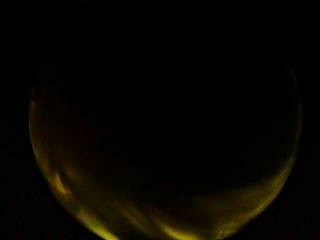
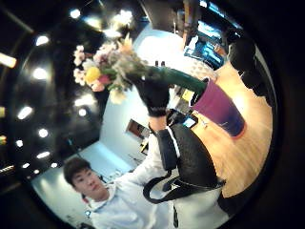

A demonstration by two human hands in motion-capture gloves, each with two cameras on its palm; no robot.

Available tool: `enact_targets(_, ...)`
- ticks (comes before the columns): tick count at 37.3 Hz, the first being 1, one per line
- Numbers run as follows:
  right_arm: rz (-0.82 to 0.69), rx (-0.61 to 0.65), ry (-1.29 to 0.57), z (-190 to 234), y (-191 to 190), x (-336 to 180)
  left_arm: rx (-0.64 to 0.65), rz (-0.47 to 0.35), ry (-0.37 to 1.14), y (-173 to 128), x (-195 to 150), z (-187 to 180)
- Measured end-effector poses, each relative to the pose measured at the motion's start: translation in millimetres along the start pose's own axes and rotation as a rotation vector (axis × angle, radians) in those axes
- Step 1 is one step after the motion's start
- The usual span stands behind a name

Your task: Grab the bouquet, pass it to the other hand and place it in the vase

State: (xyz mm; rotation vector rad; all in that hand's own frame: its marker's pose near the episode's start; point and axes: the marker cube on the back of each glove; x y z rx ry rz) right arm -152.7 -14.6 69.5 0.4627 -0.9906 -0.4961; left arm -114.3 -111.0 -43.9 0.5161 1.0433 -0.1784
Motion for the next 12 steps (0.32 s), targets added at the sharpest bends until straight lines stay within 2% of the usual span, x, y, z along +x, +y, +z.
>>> enact_targets(3, -0.028, -0.002, 0.007, -5.1, 1.5, 6.7, -0.062, -0.024, -0.126, 32.2, -38.2, -2.6)
enact_targets(6, -0.009, 0.010, -0.048, -10.2, 4.7, 10.6, -0.144, -0.055, -0.104, 62.2, -52.9, -12.1)
enact_targets(9, 0.038, 0.034, -0.050, -17.5, 8.2, 26.5, -0.213, 0.009, 0.009, 77.5, -39.9, -27.4)
enact_targets(12, 0.124, 0.039, -0.034, -22.3, 13.1, 40.0, -0.189, 0.073, -0.080, 79.8, -40.5, -38.1)
